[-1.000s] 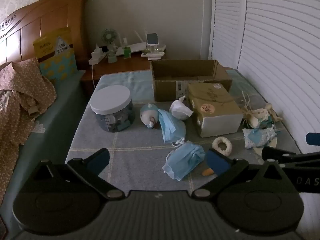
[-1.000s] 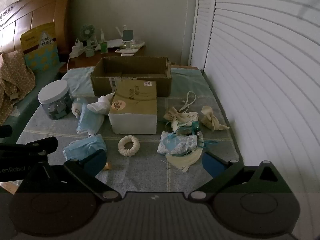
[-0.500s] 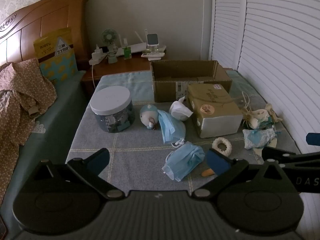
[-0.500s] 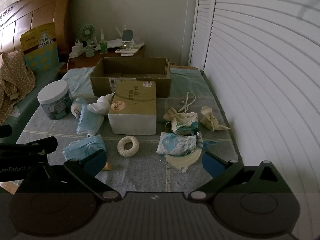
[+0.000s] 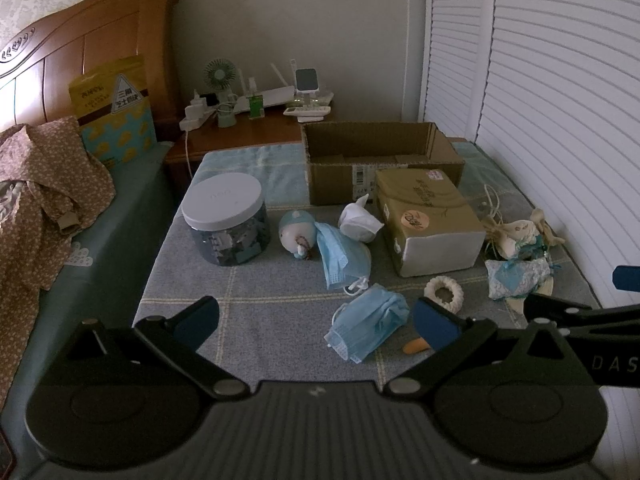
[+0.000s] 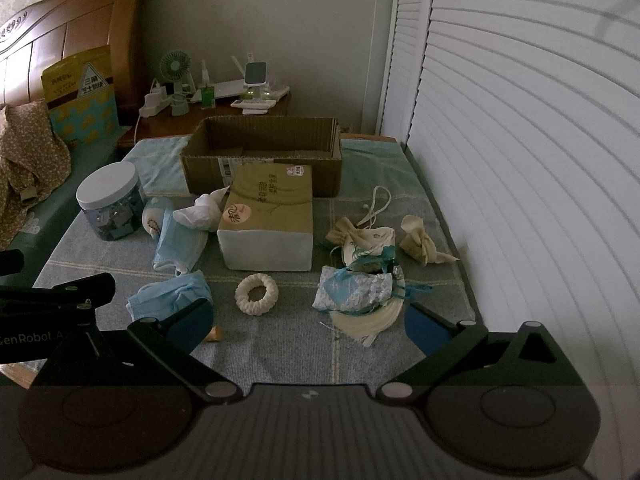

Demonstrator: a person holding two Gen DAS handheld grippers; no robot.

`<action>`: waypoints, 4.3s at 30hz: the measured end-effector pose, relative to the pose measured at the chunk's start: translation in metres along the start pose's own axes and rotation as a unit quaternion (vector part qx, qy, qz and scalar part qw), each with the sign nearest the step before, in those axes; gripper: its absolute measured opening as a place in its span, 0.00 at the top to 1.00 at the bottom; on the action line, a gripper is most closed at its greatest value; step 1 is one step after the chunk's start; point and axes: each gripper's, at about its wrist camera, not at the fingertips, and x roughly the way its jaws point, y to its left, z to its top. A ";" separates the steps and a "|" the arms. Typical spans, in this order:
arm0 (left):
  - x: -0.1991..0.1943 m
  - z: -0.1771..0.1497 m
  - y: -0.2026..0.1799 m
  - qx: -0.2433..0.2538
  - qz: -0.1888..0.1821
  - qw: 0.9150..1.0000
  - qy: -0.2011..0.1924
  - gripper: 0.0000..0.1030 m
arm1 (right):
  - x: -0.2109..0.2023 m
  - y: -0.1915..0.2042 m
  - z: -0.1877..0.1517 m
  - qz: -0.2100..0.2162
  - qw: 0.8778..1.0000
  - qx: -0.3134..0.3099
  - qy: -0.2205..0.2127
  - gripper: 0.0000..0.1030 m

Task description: Organize soft objects

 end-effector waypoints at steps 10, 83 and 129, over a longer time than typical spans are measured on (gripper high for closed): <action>-0.001 0.000 0.000 0.000 0.000 1.000 -0.001 0.01 | -0.001 -0.001 0.000 0.000 1.000 0.000 -0.001 0.00; 0.058 -0.021 0.005 0.083 -0.094 0.992 0.028 0.01 | 0.038 -0.020 -0.014 0.019 0.999 -0.032 0.000 0.00; 0.093 -0.050 0.059 0.105 -0.134 0.984 0.050 0.03 | 0.101 0.076 -0.029 0.119 0.976 -0.175 0.055 0.71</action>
